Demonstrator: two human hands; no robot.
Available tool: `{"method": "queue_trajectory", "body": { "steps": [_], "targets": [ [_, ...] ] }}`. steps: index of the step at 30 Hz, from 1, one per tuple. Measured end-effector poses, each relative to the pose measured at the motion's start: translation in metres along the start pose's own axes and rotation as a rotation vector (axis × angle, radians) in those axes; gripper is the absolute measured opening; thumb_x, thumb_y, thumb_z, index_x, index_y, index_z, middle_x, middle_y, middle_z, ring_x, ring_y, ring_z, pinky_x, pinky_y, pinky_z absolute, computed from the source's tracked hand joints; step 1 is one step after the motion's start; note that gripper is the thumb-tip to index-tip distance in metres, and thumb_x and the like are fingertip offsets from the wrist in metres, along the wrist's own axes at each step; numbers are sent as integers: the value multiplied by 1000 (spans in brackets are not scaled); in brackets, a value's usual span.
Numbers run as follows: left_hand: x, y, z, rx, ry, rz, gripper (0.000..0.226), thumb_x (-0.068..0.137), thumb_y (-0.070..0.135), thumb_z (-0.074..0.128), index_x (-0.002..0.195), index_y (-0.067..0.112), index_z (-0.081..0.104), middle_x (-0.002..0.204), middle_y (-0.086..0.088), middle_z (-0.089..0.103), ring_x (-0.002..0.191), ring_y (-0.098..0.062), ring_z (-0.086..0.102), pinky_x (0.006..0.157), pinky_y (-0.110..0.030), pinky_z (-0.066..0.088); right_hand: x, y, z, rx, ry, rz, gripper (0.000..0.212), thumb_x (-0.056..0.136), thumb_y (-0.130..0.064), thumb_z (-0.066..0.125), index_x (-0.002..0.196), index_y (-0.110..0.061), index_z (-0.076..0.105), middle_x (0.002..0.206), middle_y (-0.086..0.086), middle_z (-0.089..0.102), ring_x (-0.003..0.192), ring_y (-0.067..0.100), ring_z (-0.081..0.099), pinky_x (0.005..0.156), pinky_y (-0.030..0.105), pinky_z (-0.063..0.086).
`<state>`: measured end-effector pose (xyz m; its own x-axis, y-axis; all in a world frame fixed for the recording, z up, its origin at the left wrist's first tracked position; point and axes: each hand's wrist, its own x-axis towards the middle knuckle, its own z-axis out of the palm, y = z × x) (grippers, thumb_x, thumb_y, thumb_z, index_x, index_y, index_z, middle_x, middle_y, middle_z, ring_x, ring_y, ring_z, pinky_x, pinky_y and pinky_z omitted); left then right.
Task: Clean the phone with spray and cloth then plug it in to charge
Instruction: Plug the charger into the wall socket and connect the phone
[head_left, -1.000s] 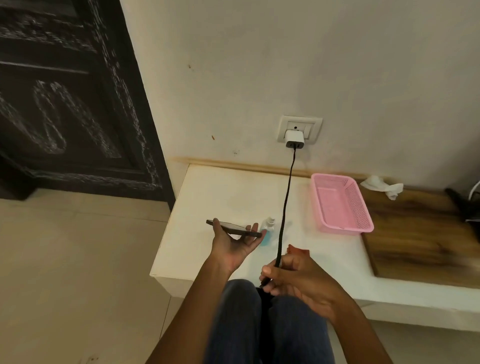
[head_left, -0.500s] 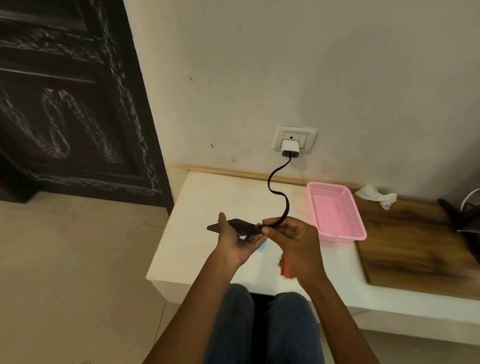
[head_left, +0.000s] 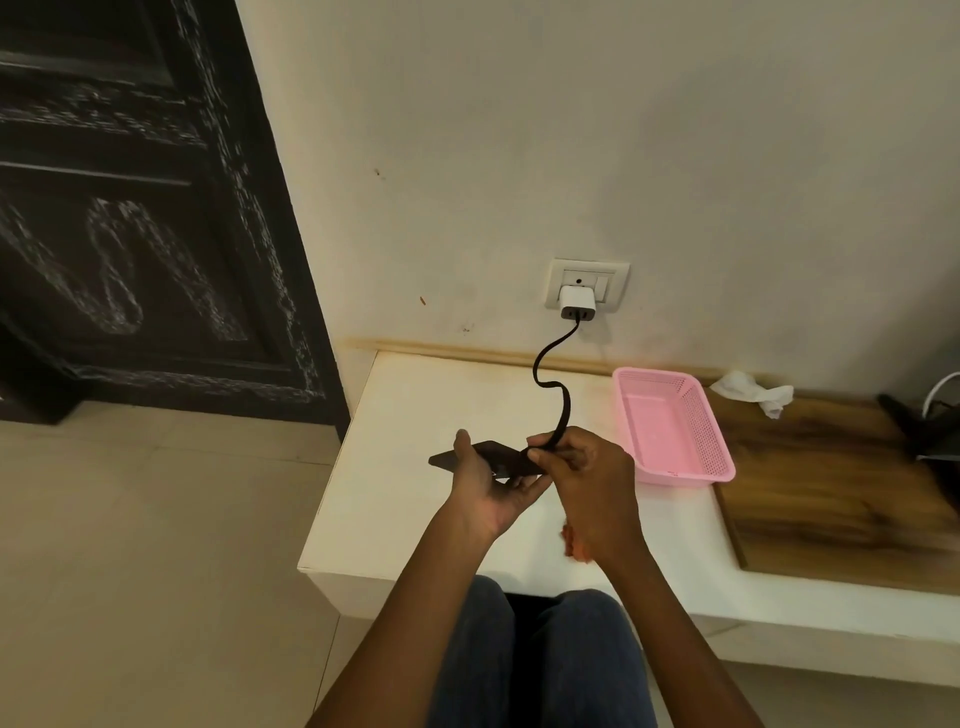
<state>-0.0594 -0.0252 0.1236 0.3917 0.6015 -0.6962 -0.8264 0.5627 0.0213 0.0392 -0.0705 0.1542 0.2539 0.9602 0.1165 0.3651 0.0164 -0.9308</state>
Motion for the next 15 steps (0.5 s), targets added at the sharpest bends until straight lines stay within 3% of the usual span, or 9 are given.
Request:
{"method": "queue_trajectory", "body": {
  "steps": [6, 12, 15],
  "targets": [
    [3, 1, 0, 15, 18, 6, 54, 94, 54, 41, 69, 6, 41, 132, -30, 46, 95, -35, 55, 42, -32, 51, -6, 4, 7, -174, 55, -109, 12, 82, 2, 65, 83, -7, 72, 78, -5, 63, 78, 8, 60, 69, 3, 42],
    [2, 1, -2, -27, -27, 16, 53, 96, 50, 39, 67, 5, 40, 124, -28, 49, 42, -34, 61, 40, -30, 50, -8, 7, 14, -309, 64, -177, 10, 85, 3, 61, 83, -2, 69, 81, 9, 64, 83, 19, 55, 70, 15, 42],
    [3, 3, -6, 11, -37, 6, 49, 93, 53, 46, 88, 4, 46, 124, -27, 46, 56, -40, 65, 42, -36, 54, -10, 9, 15, -288, 21, -130, 6, 86, 0, 61, 85, -4, 66, 86, 7, 64, 83, 18, 57, 71, 20, 45]
  ]
}}
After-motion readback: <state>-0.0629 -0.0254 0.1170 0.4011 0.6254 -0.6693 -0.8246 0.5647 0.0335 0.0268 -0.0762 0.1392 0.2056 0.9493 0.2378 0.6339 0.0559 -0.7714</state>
